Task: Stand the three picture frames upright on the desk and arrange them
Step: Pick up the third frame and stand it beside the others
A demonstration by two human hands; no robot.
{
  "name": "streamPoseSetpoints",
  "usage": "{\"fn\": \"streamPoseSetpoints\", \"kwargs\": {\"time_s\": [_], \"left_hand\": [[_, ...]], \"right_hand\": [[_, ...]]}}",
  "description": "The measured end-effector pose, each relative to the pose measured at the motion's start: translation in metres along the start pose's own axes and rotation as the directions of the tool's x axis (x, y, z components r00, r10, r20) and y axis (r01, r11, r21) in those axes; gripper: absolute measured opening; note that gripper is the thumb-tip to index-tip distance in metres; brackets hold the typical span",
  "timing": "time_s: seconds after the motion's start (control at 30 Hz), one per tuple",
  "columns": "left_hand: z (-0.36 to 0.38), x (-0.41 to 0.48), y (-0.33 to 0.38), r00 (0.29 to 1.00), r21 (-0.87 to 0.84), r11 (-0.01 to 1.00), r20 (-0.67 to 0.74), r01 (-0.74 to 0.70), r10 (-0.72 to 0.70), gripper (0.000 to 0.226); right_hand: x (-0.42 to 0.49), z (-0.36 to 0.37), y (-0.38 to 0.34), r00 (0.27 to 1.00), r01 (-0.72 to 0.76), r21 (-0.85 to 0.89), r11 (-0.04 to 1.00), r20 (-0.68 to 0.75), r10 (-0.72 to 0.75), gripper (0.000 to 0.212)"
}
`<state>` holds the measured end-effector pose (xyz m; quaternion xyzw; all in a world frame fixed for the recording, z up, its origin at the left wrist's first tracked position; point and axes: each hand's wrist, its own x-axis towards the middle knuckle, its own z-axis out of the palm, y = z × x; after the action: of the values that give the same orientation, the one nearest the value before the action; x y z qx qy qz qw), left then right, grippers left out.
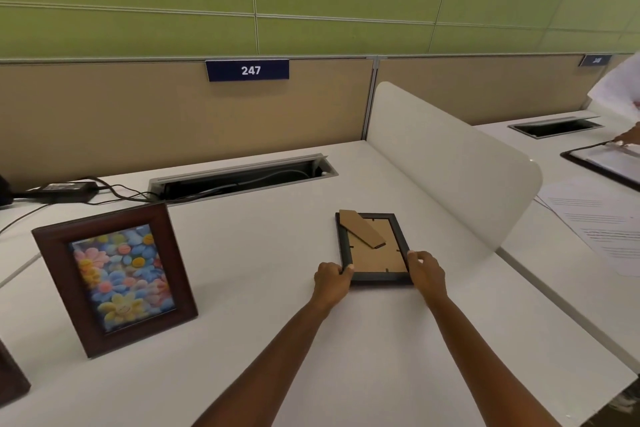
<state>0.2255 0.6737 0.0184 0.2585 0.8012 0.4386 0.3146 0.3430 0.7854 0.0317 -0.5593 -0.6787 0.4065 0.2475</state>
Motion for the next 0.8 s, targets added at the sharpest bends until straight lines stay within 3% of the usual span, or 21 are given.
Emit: {"fn": "streamPoseSetpoints", "kwargs": {"time_s": [0.07,0.13,0.4,0.5,0.67,0.8], "left_hand": [[-0.004,0.001,0.002,0.998,-0.183,0.982,-0.012,0.055,-0.058,0.018],[-0.011,0.0,0.007,0.996,-0.303,0.95,-0.02,0.08,-0.091,0.024],[-0.034,-0.006,0.034,0.996,-0.371,0.928,0.057,-0.042,0.068,0.032],[-0.043,-0.014,0.054,0.989,-0.462,0.884,0.081,-0.07,0.12,0.029],[-0.063,-0.025,0.084,0.993,-0.589,0.808,0.109,0.03,0.042,0.029],[-0.084,-0.037,0.097,0.984,-0.644,0.761,0.173,0.077,0.046,0.029]], "right_hand": [[0.002,-0.004,0.001,0.998,-0.056,0.14,0.989,0.018,0.054,0.03],[0.003,-0.006,0.0,0.996,-0.089,0.242,0.966,0.033,0.083,0.029],[0.002,-0.018,-0.022,0.996,-0.083,0.451,0.889,0.057,0.065,0.024],[-0.002,-0.027,-0.036,0.999,0.007,0.486,0.874,0.024,-0.021,0.023],[-0.012,-0.042,-0.055,0.975,0.142,0.466,0.874,0.089,-0.206,0.042],[-0.017,-0.044,-0.054,0.919,0.196,0.521,0.831,0.198,-0.342,0.031]]}}
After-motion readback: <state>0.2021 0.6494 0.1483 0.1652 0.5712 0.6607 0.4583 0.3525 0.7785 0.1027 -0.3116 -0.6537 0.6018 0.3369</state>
